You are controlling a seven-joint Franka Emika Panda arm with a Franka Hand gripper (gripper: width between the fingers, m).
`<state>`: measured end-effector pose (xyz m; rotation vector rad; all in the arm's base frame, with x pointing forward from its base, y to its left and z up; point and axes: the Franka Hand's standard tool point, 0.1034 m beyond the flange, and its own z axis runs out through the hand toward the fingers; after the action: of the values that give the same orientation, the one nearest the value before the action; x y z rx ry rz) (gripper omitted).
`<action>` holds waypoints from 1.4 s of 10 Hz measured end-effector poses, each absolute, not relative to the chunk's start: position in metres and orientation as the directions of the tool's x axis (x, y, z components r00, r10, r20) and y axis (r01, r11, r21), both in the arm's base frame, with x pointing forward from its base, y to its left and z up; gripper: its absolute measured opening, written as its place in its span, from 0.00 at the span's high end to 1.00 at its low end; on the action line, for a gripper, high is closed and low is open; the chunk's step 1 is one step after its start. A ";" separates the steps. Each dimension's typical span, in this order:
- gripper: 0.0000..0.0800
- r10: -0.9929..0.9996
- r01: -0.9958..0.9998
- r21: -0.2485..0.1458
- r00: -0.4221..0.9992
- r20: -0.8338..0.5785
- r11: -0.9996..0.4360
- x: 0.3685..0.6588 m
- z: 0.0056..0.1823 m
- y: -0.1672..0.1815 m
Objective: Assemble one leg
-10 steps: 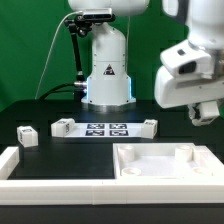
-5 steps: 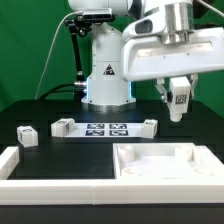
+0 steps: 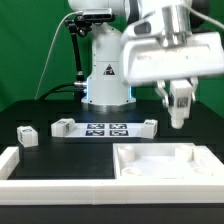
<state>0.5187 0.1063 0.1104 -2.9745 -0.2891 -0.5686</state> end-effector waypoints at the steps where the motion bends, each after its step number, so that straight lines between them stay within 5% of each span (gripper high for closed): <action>1: 0.64 0.213 0.253 -0.053 0.895 0.391 -0.966 0.541 0.102 0.112; 8: 0.64 0.223 0.264 -0.062 0.900 0.374 -0.963 0.554 0.098 0.117; 14: 0.64 0.280 0.326 -0.064 0.883 0.377 -0.943 0.607 0.092 0.124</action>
Offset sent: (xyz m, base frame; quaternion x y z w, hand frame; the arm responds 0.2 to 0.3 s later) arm 0.0000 0.0000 0.0000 0.0000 0.0000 0.0000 1.0000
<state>0.6074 0.1240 0.0921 -2.9257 -0.4730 -0.5576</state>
